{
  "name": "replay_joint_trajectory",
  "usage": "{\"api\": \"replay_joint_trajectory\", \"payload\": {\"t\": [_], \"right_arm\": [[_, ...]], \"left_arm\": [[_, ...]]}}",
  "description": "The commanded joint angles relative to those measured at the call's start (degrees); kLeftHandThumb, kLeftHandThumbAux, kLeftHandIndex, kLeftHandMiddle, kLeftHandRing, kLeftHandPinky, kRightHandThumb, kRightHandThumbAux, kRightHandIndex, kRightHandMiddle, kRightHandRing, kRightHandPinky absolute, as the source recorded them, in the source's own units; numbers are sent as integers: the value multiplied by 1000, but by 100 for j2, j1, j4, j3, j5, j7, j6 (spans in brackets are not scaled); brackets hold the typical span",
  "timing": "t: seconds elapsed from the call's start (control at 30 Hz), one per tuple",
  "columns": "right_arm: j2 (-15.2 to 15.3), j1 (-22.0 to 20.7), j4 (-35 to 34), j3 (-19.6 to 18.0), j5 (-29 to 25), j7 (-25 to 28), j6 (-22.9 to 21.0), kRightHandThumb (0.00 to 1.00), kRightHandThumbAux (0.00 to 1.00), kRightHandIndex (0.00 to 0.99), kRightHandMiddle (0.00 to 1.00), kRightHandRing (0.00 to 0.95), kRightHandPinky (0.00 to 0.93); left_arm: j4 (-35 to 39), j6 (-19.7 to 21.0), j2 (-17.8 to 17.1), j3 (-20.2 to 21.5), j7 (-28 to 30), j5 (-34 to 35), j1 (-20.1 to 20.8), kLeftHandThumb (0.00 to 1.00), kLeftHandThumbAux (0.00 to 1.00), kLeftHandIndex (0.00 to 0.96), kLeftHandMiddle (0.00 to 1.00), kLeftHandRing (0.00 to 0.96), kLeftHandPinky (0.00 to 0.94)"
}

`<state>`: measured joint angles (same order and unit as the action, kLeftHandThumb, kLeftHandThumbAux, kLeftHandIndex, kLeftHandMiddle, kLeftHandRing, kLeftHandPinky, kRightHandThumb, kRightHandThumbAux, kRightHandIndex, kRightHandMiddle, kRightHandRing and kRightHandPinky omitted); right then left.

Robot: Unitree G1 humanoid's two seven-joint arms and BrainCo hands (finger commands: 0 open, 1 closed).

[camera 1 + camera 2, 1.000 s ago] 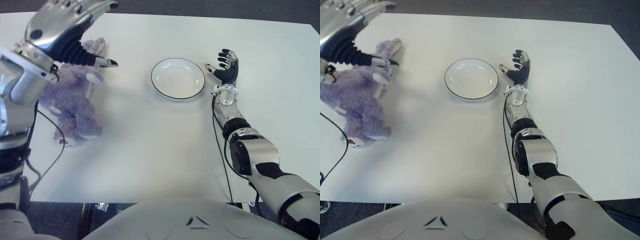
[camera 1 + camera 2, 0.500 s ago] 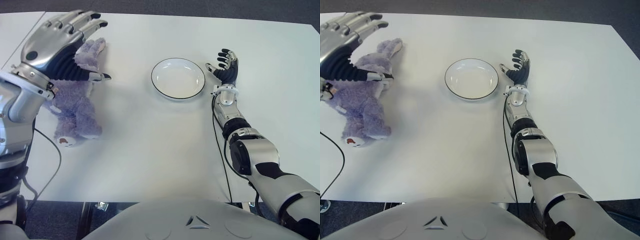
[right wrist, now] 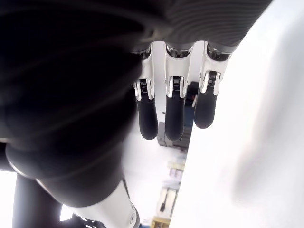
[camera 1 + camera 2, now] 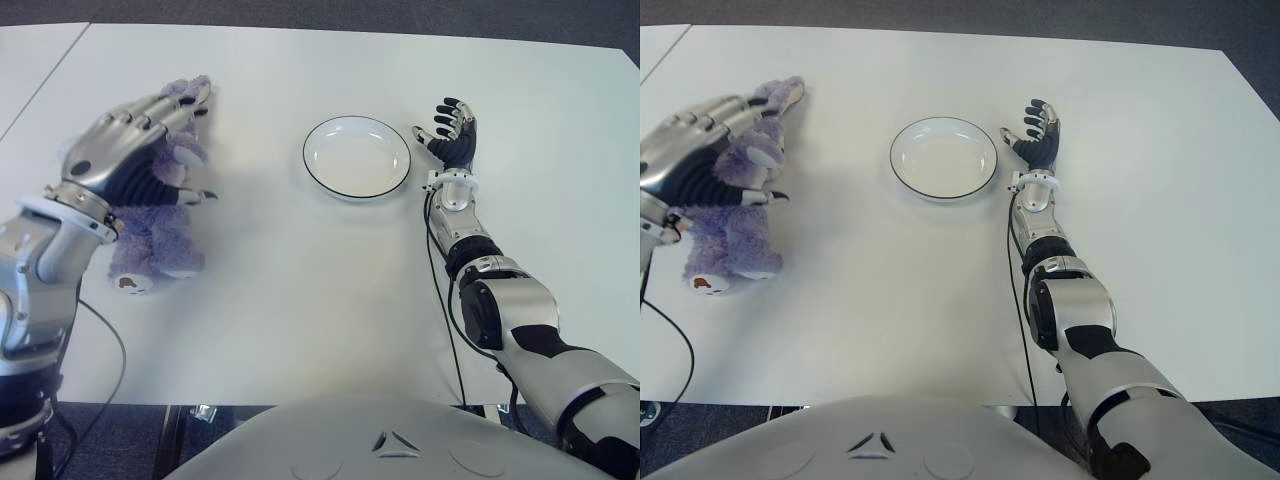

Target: Put the doll into the plate.

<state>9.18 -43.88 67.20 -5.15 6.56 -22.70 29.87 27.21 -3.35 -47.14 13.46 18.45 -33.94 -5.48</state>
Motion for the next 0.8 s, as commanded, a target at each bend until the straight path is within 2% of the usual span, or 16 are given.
{"api": "replay_joint_trajectory", "payload": {"t": [0.03,0.27,0.53,0.8], "right_arm": [[-298,1866,987,-57,35,172,-121,249,968,212,273,264,253],[-266,1849,997,-79,54,200,-174,245,971,212,269,254,246],[-238,1820,1010,-118,37,243,-263,172,964,192,236,230,230],[-235,1808,1014,-127,51,211,-312,150,954,178,216,216,220]], "left_arm": [[314,247,273,103,211,-169,-759,0,566,0,0,0,0],[368,559,299,-46,319,-448,-888,0,559,0,0,0,0],[441,850,373,-215,283,-993,-965,0,587,0,0,0,0],[502,1018,420,-298,259,-1293,-988,0,603,1,0,0,0]]}}
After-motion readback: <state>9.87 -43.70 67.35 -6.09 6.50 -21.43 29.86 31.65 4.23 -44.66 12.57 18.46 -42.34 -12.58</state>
